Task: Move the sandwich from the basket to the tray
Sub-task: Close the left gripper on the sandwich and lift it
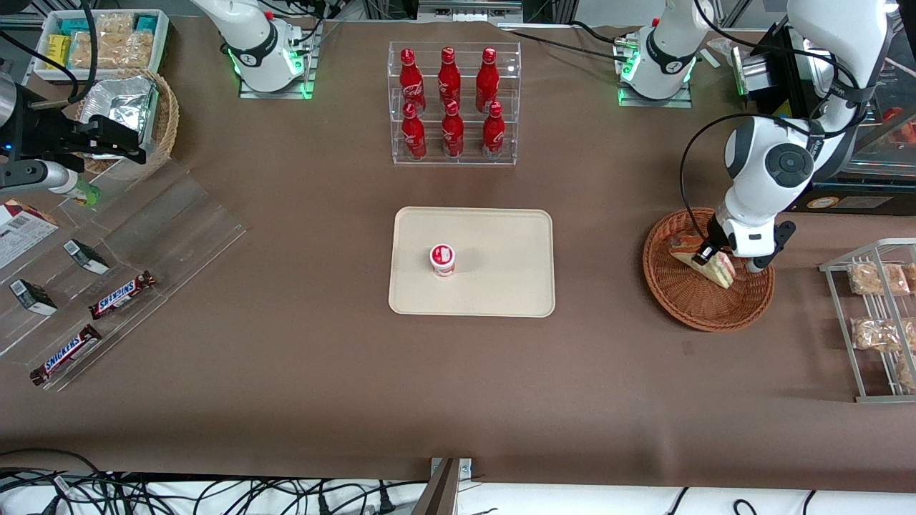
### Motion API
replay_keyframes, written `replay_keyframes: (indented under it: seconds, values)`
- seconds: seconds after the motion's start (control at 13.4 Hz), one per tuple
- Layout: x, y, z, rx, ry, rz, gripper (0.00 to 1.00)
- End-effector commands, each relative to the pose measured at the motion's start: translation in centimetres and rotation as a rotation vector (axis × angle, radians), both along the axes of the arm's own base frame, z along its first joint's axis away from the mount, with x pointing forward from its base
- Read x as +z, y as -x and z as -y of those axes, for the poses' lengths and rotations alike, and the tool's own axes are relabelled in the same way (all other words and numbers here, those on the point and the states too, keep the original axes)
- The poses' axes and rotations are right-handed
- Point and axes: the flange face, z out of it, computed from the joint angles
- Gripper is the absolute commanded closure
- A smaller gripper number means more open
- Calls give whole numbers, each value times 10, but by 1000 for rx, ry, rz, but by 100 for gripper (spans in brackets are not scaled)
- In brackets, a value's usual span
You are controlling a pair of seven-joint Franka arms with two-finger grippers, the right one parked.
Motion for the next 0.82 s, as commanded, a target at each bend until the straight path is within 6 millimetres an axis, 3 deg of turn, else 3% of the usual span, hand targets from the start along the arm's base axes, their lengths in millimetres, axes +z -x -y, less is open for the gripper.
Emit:
replay_keyframes:
  seconds: [0.0,0.15,0.45,0.74]
  values:
    - [50,-14,1,-10,-55,-32,100]
    - [91,-32,9,-5,-83,-76,100]
    - [163,-58,47,-59,-43,-142,100]
    - [207,-64,96,-247,7,-168,100]
